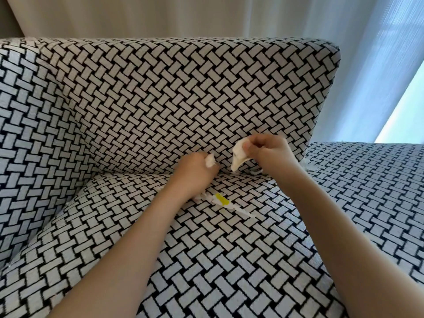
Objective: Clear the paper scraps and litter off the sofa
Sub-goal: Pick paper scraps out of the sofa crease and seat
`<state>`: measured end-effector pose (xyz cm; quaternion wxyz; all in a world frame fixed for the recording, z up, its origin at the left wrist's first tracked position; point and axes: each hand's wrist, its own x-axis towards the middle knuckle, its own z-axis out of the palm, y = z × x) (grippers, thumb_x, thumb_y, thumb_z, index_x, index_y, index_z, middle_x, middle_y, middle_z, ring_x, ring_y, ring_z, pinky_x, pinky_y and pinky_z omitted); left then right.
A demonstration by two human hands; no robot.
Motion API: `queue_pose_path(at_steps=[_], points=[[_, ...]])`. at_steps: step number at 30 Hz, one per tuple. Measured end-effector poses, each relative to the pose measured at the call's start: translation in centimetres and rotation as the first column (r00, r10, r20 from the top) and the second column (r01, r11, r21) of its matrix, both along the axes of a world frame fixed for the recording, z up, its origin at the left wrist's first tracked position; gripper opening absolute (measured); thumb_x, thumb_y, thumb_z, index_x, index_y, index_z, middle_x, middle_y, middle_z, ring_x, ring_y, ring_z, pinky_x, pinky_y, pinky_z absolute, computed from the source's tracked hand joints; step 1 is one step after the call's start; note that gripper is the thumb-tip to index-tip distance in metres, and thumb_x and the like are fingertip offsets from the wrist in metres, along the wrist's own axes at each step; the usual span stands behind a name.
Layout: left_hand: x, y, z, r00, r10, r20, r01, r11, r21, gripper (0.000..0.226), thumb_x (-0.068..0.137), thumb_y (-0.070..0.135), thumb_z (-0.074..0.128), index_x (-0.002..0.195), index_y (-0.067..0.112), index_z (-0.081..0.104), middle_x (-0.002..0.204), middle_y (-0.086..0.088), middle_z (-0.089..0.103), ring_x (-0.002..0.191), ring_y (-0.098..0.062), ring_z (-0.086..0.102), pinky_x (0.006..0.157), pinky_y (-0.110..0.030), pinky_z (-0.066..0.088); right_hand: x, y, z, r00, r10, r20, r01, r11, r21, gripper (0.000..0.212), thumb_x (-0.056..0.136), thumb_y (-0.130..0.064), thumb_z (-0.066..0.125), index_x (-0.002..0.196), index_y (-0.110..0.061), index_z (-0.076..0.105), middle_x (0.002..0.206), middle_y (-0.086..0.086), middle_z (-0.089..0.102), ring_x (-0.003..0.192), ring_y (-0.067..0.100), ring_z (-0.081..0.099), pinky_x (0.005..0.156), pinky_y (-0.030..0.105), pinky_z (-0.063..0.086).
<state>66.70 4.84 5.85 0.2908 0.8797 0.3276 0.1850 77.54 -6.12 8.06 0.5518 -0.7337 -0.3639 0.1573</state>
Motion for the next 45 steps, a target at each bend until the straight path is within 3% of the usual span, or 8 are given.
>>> queue_pose_path(at_steps=[7,11,13,17,20,28,36,45], points=[[-0.9,1.1,1.5,0.996,0.042,0.078,-0.022,0.97,-0.244,0.024,0.092,0.027,0.053,0.071,0.018,0.045,0.067,0.001,0.047,0.059,-0.011,0.044,0.05,-0.023,0.033,-1.6,0.8,-1.0,0.953,0.235,0.19,-0.138,0.897,-0.419,0.016,0.094,-0.015,0.045,0.099,-0.02,0.059,0.085,-0.001,0.057,0.068,0.011,0.049,0.055,0.02,0.042],[-1.9,1.5,2.2,0.984,-0.147,-0.104,0.107,0.942,-0.317,0.052,0.077,0.05,0.062,0.107,0.007,0.056,0.118,-0.009,0.041,0.085,-0.019,0.058,0.076,-0.028,0.045,-2.5,1.6,-1.8,0.868,0.305,0.392,-0.053,0.842,-0.537,0.025,0.092,-0.031,0.051,0.11,-0.012,0.056,0.087,0.001,0.054,0.08,0.017,0.048,0.06,0.027,0.037],[-2.9,1.5,3.0,0.923,-0.32,-0.213,0.239,0.911,-0.335,0.053,0.066,0.06,0.055,0.089,0.013,0.053,0.072,-0.005,0.051,0.064,-0.014,0.046,0.061,-0.023,0.038,-2.8,2.0,-1.8,0.836,0.318,0.447,0.002,0.812,-0.583,0.026,0.091,-0.032,0.053,0.107,-0.011,0.056,0.086,0.001,0.052,0.082,0.019,0.049,0.066,0.028,0.039],[-3.6,0.1,4.4,0.637,-0.56,-0.53,0.408,0.828,-0.384,0.055,0.05,0.061,0.068,0.09,0.03,0.048,0.078,0.006,0.053,0.063,-0.008,0.046,0.054,-0.016,0.038,-3.6,2.5,-1.6,0.733,0.381,0.563,0.13,0.734,-0.667,0.021,0.092,-0.012,0.047,0.109,-0.012,0.058,0.091,0.001,0.054,0.098,0.023,0.054,0.097,0.041,0.039],[-2.5,-0.6,3.9,0.601,-0.46,-0.654,0.413,0.879,-0.238,0.049,0.058,0.045,0.082,0.089,0.028,0.049,0.095,0.001,0.064,0.078,-0.013,0.054,0.065,-0.024,0.043,-3.8,2.1,-1.5,0.619,0.464,0.634,0.142,0.728,-0.671,0.021,0.089,-0.008,0.042,0.104,-0.014,0.054,0.099,0.002,0.057,0.103,0.025,0.052,0.102,0.046,0.025],[-2.7,0.0,3.7,0.789,-0.415,-0.453,0.333,0.908,-0.254,0.018,0.078,0.021,0.067,0.068,0.022,0.052,0.063,0.005,0.055,0.055,-0.01,0.05,0.052,-0.022,0.039,-2.9,1.6,-1.0,0.91,0.316,0.269,-0.224,0.919,-0.323,0.023,0.095,-0.009,0.041,0.078,-0.023,0.047,0.067,-0.009,0.048,0.061,0.008,0.044,0.052,0.019,0.035],[-2.2,0.5,3.4,0.975,-0.22,0.021,0.215,0.924,-0.316,0.02,0.079,-0.002,0.056,0.071,0.015,0.05,0.061,0.002,0.045,0.053,-0.011,0.039,0.05,-0.023,0.03,-3.1,2.1,-0.6,0.967,0.25,0.052,-0.244,0.964,-0.108,0.022,0.097,-0.013,0.042,0.077,-0.02,0.047,0.076,0.002,0.054,0.07,0.019,0.048,0.064,0.036,0.046],[-0.8,-0.6,3.2,0.956,-0.024,0.294,0.196,0.798,-0.571,0.021,0.085,0.012,0.052,0.065,0.015,0.056,0.056,0.001,0.052,0.051,-0.01,0.048,0.048,-0.02,0.039,-2.8,2.2,-0.4,0.96,0.1,-0.263,-0.094,0.995,0.035,0.015,0.091,-0.005,0.053,0.081,-0.014,0.048,0.078,0.002,0.056,0.061,0.013,0.056,0.044,0.017,0.048]])
